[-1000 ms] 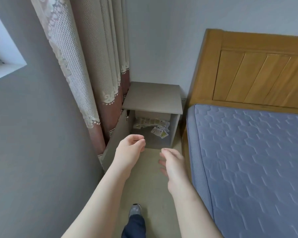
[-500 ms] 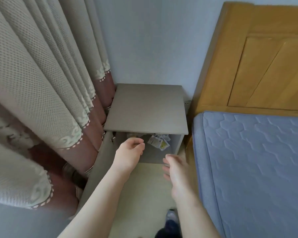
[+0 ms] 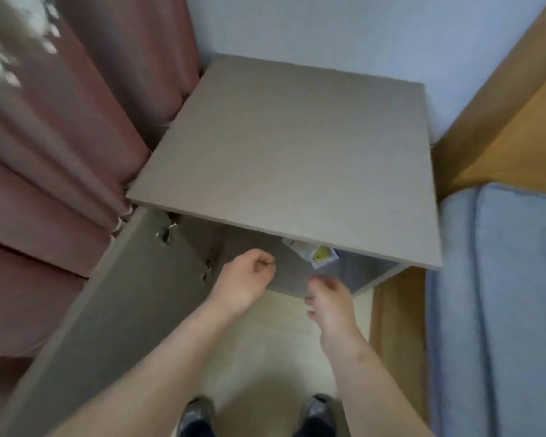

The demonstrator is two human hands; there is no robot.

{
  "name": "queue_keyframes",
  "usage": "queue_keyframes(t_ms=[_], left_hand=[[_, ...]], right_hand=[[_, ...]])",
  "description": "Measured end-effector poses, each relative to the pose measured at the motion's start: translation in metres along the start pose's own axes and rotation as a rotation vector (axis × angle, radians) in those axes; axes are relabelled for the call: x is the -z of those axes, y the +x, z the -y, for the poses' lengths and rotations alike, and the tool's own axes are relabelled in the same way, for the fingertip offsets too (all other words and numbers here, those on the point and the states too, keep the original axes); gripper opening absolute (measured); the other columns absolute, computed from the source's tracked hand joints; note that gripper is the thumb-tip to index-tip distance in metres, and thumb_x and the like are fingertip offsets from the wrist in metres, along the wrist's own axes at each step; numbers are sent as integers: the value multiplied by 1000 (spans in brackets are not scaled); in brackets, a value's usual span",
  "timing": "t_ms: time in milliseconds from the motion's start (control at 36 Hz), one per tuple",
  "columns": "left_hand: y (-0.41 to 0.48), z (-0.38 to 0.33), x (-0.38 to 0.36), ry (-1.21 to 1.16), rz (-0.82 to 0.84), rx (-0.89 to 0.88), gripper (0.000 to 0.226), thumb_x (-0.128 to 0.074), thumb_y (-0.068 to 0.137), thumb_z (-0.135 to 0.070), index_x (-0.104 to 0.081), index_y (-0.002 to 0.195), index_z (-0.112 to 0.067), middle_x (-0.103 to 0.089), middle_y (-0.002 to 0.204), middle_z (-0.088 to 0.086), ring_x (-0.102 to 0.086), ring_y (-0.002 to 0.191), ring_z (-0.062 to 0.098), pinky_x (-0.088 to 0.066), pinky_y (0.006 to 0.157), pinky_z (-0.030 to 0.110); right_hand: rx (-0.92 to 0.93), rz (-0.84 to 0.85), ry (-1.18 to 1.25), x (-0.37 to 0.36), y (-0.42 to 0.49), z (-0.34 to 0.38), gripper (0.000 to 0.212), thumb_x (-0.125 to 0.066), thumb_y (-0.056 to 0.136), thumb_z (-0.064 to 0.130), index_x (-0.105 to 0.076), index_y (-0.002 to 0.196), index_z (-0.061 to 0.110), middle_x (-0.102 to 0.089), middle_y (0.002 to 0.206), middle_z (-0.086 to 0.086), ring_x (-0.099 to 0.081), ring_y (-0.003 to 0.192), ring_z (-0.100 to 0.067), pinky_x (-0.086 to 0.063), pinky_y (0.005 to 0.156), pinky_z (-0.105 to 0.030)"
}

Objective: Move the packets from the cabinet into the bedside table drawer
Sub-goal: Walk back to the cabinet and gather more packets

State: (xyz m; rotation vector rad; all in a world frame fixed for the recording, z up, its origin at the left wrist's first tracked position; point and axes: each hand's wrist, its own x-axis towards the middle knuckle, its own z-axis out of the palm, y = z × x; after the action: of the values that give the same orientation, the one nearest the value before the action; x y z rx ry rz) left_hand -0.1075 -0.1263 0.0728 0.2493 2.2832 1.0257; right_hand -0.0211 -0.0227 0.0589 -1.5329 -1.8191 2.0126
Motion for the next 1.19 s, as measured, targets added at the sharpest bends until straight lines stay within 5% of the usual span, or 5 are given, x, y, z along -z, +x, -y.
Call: queue_keyframes(t_ms=[194, 361, 639, 833, 1195], left_hand=[[123, 88, -63, 175, 21, -24, 28, -51, 93, -14, -62, 119, -15, -64, 122, 9, -59, 113, 26, -44, 92, 30], [220, 155, -116, 170, 11, -101, 26, -52, 94, -14, -64, 116, -8, -63, 122, 13, -57, 115, 27, -42, 92, 30], [294, 235, -153, 243, 12, -142, 37, -56, 90, -15, -55, 127, -12, -57, 130, 9, -54, 119, 25, -41, 101, 31], [311, 260, -147, 653, 101, -98, 63, -33, 95, -55, -13, 149, -31, -3, 159, -4, -3, 146, 25, -12, 115, 47], [319, 277, -142, 744, 197, -60, 86, -51, 85, -57, 3, 149, -36, 17, 158, -6, 18, 144, 27, 3, 116, 51]], right_hand=[[89, -56, -9, -51, 145, -93, 26, -55, 88, 2, -49, 68, 17, -48, 64, -1, -44, 59, -14, -35, 59, -26], [161, -71, -134, -76, 263, -153, 13, -50, 91, 4, -57, 83, 10, -52, 74, -5, -50, 78, -23, -34, 60, -24], [196, -144, -492, -73, 345, -180, 25, -52, 91, 17, -54, 116, 13, -54, 124, -11, -54, 108, -29, -39, 83, -24], [232, -222, -877, -62, 370, -169, 53, -46, 94, 30, -31, 144, 23, -25, 151, -9, -24, 137, -30, -24, 108, -33], [295, -206, -1144, -66, 449, -113, 90, -58, 82, 59, -13, 150, 22, -10, 156, -12, -10, 143, -36, -18, 115, -52]])
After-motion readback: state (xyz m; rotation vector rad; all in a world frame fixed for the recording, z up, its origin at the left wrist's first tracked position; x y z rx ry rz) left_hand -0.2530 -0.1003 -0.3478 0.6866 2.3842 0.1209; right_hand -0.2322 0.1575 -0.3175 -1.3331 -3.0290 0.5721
